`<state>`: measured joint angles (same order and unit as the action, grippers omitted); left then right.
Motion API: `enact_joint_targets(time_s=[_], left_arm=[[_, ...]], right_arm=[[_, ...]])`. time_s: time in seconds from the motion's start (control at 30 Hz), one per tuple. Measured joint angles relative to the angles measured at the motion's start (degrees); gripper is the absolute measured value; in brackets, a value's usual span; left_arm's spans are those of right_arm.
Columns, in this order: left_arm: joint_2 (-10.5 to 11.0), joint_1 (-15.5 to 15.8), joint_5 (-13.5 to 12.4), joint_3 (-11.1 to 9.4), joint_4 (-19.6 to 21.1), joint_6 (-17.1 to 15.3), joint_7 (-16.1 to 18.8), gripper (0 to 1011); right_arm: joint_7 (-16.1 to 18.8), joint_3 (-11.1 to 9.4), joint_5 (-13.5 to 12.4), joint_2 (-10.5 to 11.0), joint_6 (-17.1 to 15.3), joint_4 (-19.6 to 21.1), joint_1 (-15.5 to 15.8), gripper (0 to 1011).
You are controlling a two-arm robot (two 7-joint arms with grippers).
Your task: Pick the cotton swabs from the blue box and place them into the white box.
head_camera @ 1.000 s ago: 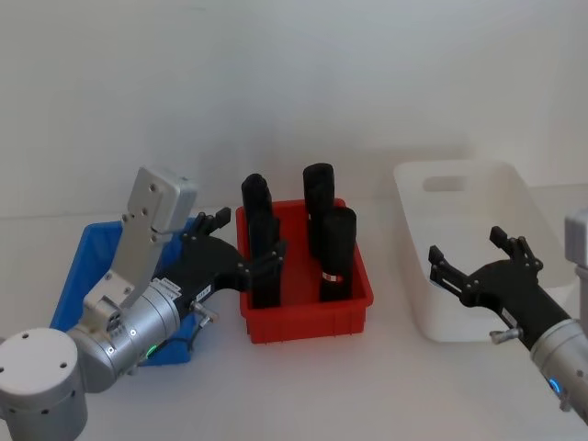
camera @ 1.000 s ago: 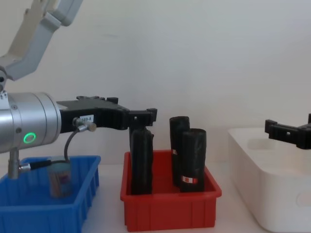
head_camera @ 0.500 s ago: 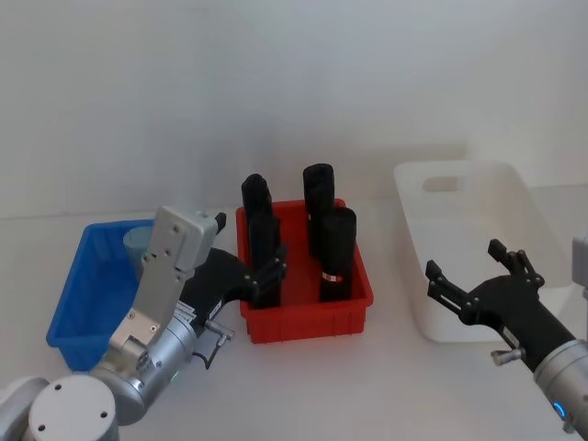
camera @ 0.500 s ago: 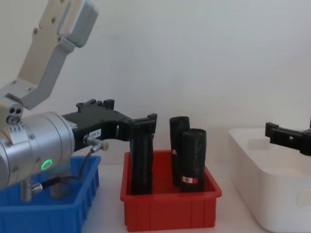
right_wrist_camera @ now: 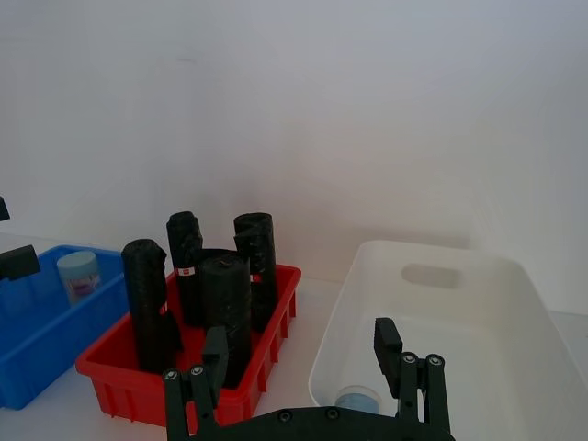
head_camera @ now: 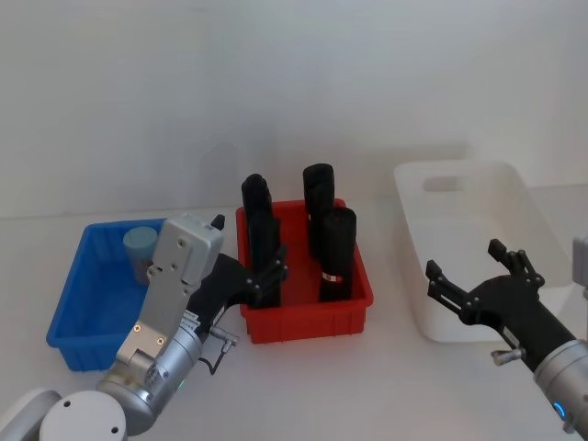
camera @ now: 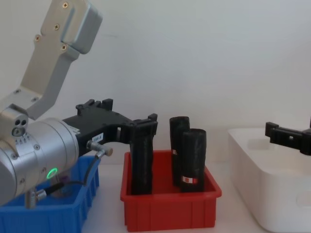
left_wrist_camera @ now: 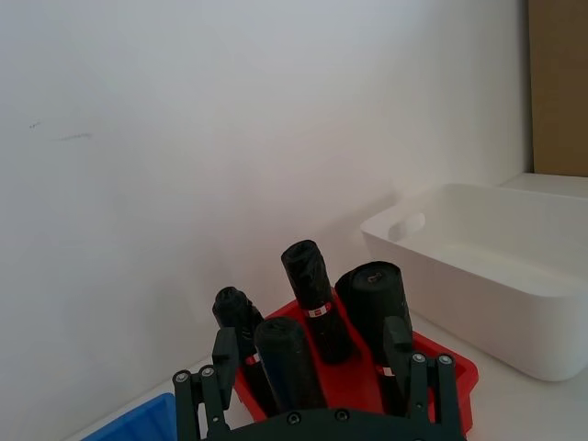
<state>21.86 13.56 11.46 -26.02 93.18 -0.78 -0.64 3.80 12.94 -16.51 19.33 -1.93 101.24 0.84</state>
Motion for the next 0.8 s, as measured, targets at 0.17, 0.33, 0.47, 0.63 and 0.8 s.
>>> enact_joint_targets(time_s=[0.17,0.33,0.47,0.63,0.8], left_arm=[[0.02,0.0,0.0,0.0,0.0,0.0,0.03,1004],[0.03,0.03,0.0,0.0,0.0,0.0,0.03,1004],[0.03,0.03,0.0,0.0,0.0,0.0,0.03,1004],[0.03,0.04,0.02,0.0,0.0,0.0,0.03,1004],[0.03,0.03,0.02,0.0,0.0,-0.02,0.03,1004]], right_arm=[[0.02,-0.02,0.01,-0.01,0.0,0.0,-0.01,1001],[0.37,-0.06,0.03,-0.18,0.02,-0.54,-0.37,1001],[1.0,-0.07,0.19,-0.52,0.14,-1.59,-1.11,1001],[2.19,0.04,0.8,-1.26,0.35,-3.72,-2.63,1002],[3.79,0.33,1.64,-2.23,0.61,-6.33,-4.6,1001]])
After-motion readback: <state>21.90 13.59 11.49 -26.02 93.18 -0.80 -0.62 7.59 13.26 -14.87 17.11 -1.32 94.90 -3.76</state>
